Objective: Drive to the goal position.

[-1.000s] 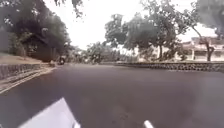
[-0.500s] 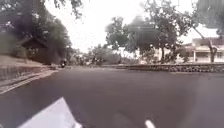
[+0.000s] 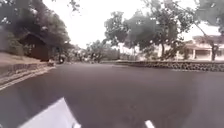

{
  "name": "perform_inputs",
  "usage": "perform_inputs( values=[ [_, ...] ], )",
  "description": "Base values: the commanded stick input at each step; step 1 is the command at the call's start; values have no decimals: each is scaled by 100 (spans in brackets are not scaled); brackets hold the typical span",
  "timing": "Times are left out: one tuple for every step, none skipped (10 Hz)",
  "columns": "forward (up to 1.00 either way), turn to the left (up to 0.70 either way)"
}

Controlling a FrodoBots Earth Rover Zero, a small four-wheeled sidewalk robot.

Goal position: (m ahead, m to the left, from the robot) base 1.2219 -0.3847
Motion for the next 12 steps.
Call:
perform_inputs(
  values=[
    [50, 8],
    [50, 0],
    [50, 0],
    [50, 0],
    [50, 0],
    [50, 0],
    [50, 0],
    [50, 0],
    [50, 0],
    [50, 50],
    [50, 50],
    [50, 50]
  ],
)
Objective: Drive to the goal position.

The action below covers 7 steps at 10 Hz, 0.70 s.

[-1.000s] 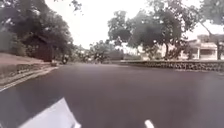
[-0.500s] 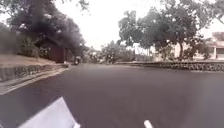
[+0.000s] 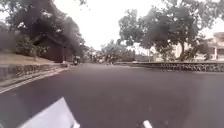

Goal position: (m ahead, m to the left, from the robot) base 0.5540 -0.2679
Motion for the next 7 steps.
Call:
perform_inputs(
  values=[
    [50, 50],
    [50, 50],
    [50, 47],
    [50, 28],
    [50, 10],
    [50, 0],
    [50, 0]
  ],
)
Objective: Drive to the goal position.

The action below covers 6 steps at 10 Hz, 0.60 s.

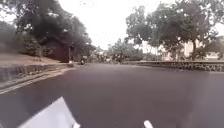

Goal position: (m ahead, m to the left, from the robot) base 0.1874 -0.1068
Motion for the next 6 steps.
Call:
perform_inputs(
  values=[
    [50, 0],
    [50, 0],
    [50, 0],
    [50, 0],
    [50, 0],
    [50, 0]
  ],
)
